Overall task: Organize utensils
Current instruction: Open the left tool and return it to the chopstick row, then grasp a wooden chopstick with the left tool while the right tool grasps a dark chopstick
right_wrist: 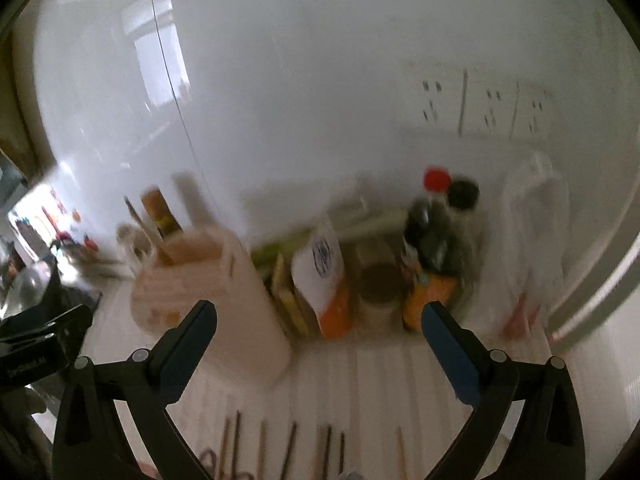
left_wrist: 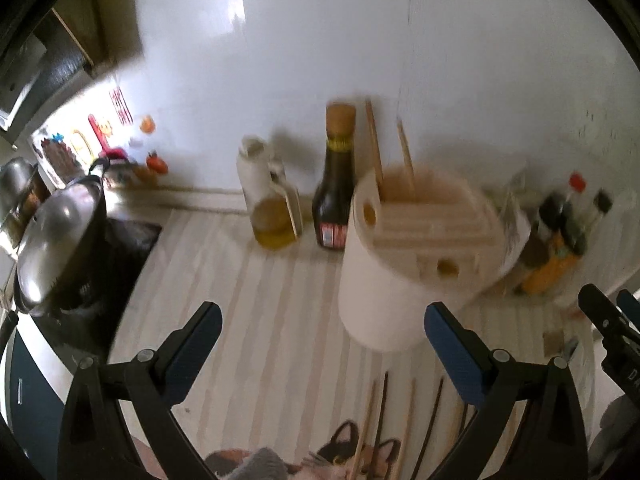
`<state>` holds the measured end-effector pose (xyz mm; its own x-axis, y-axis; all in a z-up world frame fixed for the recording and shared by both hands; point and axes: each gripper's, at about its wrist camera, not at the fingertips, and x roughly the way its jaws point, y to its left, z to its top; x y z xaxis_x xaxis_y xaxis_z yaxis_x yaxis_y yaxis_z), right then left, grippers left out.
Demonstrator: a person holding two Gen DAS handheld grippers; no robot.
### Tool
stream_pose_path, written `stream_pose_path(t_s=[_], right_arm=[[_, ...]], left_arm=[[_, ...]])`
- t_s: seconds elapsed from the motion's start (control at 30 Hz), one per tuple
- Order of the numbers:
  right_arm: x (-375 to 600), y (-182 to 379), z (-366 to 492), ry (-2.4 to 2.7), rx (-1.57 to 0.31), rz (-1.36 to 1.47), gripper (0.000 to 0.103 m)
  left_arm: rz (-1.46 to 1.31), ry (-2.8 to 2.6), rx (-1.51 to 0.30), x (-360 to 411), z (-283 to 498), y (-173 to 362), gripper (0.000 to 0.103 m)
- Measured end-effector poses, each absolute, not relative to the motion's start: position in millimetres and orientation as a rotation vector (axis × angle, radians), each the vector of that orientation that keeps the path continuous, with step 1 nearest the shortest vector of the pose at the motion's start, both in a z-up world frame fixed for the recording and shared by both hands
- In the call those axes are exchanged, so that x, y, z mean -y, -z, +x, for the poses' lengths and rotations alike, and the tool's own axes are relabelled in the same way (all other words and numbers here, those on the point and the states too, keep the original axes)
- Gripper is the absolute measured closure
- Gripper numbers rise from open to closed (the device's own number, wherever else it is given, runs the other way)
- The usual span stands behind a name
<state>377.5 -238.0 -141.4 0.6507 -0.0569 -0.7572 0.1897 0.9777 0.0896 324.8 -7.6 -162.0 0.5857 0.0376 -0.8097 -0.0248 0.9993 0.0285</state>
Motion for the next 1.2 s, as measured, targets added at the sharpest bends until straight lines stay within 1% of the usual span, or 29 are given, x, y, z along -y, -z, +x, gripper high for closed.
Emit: stream_pose_path(t_s=[0.2,0.27,0.3,0.33,0.43,0.47,0.5,0.53,0.6,0.63,0.7,0.77,0.83,0.87,0.9,0.93,0.97,1.0,1.07,1.13,1.2], right_arm=[[243.7,185.9,362.6,0.178,-0.977,0.158,0.000],[245.0,203.9,356.8,0.176,-1.027,0.161,0.006],[245.5,212.7,354.3,0.177,-1.054,0.158,0.017],[245.5,221.6,352.5,0.175,-1.084,0.155,0.031],[246.9,256.2,345.6,0.146,-1.203,0.174,0.047],[247.4,269.1,342.5,0.136,-1.244,0.186,0.049],[246.8,281.0,340.0,0.129,-1.283,0.183,0.050],[245.9,289.8,338.4,0.128,-1.311,0.176,0.052],[244.8,309.7,332.8,0.110,-1.367,0.186,0.057],[244.6,318.2,331.3,0.110,-1.394,0.186,0.058],[245.1,332.0,327.0,0.105,-1.436,0.200,0.062],[245.9,343.5,323.9,0.113,-1.470,0.195,0.063],[245.0,351.2,321.0,0.116,-1.493,0.186,0.064],[244.1,355.3,319.5,0.114,-1.507,0.180,0.065],[243.1,359.6,318.1,0.108,-1.522,0.181,0.066],[242.8,363.0,317.2,0.106,-1.532,0.182,0.072],[242.5,367.6,315.6,0.103,-1.545,0.182,0.076],[241.2,368.0,313.8,0.102,-1.538,0.174,0.078],[237.0,366.5,312.4,0.108,-1.542,0.134,0.081],[234.5,365.4,311.7,0.126,-1.548,0.099,0.090],[232.9,363.8,311.3,0.128,-1.552,0.091,0.093]], left_arm=[[0.068,-0.029,-1.024,19.6,309.8,204.6,0.000],[0.098,-0.029,-1.054,24.3,303.4,222.0,0.000],[0.107,-0.030,-1.071,25.7,302.2,230.8,0.000],[0.118,-0.033,-1.091,27.4,300.3,240.7,0.000],[0.127,-0.023,-1.145,29.2,296.0,266.5,0.000],[0.125,-0.020,-1.168,28.9,294.8,276.6,0.001],[0.122,-0.018,-1.194,28.4,294.1,285.8,0.003],[0.119,-0.010,-1.221,28.3,293.4,295.7,0.011],[0.112,0.004,-1.278,29.5,292.8,313.4,0.018],[0.108,0.022,-1.309,31.0,292.6,323.4,0.024],[0.115,0.039,-1.353,33.7,292.8,339.2,0.030],[0.120,0.055,-1.386,36.9,293.1,353.2,0.037],[0.137,0.062,-1.402,40.1,293.4,361.5,0.059],[0.136,0.071,-1.410,41.3,293.5,364.4,0.065],[0.125,0.083,-1.403,41.5,293.2,364.6,0.074],[0.125,0.087,-1.398,42.2,293.2,364.5,0.082],[0.121,0.101,-1.398,43.0,293.3,364.6,0.088],[0.115,0.111,-1.399,43.2,293.0,364.4,0.096],[0.108,0.111,-1.396,41.6,293.5,363.9,0.097],[0.100,0.105,-1.392,38.7,294.0,362.7,0.098],[0.095,0.104,-1.389,38.3,293.9,363.0,0.098]])
